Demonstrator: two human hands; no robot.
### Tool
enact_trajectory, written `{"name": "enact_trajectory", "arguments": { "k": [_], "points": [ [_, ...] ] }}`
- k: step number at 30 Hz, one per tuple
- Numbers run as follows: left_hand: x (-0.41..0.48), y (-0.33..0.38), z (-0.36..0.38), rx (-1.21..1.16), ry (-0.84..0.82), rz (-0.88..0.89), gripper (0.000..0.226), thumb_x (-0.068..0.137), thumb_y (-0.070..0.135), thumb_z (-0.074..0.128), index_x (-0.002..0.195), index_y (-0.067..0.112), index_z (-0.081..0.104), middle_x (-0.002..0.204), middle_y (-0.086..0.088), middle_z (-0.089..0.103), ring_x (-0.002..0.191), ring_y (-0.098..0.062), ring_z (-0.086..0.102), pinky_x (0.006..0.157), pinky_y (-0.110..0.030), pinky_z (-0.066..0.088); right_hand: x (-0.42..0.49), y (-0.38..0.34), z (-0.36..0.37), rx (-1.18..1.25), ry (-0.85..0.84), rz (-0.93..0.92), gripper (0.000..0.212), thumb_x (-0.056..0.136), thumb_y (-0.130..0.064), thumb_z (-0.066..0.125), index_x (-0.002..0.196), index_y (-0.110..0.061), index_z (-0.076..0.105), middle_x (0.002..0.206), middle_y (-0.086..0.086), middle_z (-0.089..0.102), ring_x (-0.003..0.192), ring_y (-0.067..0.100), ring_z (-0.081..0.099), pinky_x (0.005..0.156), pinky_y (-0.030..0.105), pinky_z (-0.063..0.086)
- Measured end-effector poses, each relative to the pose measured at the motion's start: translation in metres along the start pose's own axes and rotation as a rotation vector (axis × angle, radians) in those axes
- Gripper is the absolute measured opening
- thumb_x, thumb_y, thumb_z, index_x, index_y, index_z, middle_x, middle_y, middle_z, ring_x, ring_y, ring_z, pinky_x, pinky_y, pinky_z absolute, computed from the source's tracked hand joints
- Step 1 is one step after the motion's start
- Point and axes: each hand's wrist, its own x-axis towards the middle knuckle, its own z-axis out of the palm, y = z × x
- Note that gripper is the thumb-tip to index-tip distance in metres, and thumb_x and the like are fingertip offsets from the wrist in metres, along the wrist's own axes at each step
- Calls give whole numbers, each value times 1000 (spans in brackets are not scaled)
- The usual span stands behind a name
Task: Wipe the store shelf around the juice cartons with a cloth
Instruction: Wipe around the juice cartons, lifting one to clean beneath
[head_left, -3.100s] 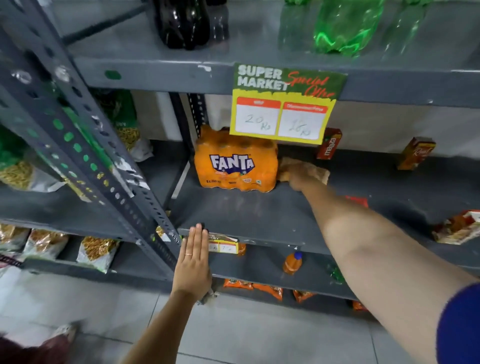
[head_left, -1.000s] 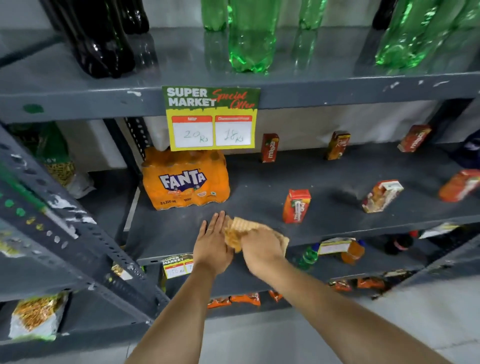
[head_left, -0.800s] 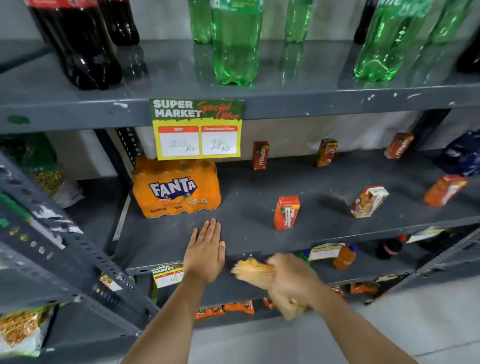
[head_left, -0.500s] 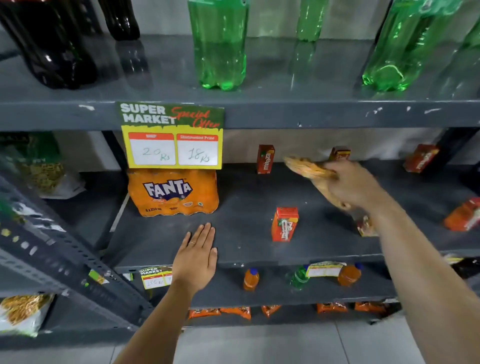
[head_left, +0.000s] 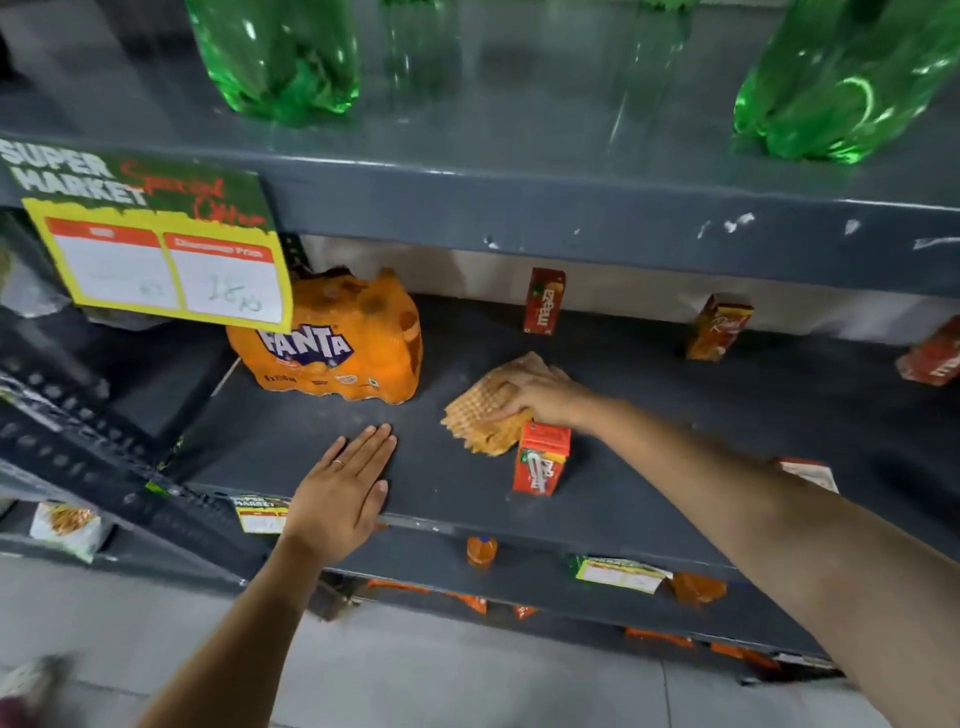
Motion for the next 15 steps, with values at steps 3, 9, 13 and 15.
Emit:
{"name": "enact_trajectory", "arguments": {
  "k": [3, 9, 13, 15],
  "points": [
    [1, 2, 2, -9, -22, -24, 61, 97, 39, 16, 146, 9, 34, 153, -3, 32, 143, -18, 26, 117, -41, 22, -26, 19, 10, -30, 16, 30, 46, 85, -29, 68, 125, -50, 58, 155, -9, 26, 141, 23, 12, 111, 41, 18],
    [5, 10, -3, -102, 5, -29, 60, 92, 34, 26, 142, 5, 40, 151, -8, 36, 141, -23, 30, 117, -40, 17, -80, 30, 24, 38, 80, 370, 70, 86, 2, 49, 129, -52, 53, 160, -12, 15, 144, 25, 10, 115, 49, 13],
    [31, 51, -4, -161, 68, 76, 53, 97, 30, 26, 142, 5, 42, 152, -6, 35, 142, -19, 28, 118, -38, 15, -111, 17, 43, 42, 126, 452, 61, 84, -1, 51, 124, -47, 60, 157, -11, 22, 140, 24, 16, 113, 46, 19],
    [50, 73, 0, -201, 83, 71, 51, 100, 31, 27, 143, 8, 40, 153, -4, 34, 144, -15, 24, 119, -35, 11, -121, 16, 46, 77, 127, 461, 60, 84, 0, 52, 121, -46, 63, 153, -12, 30, 136, 23, 24, 114, 43, 25]
  ]
}}
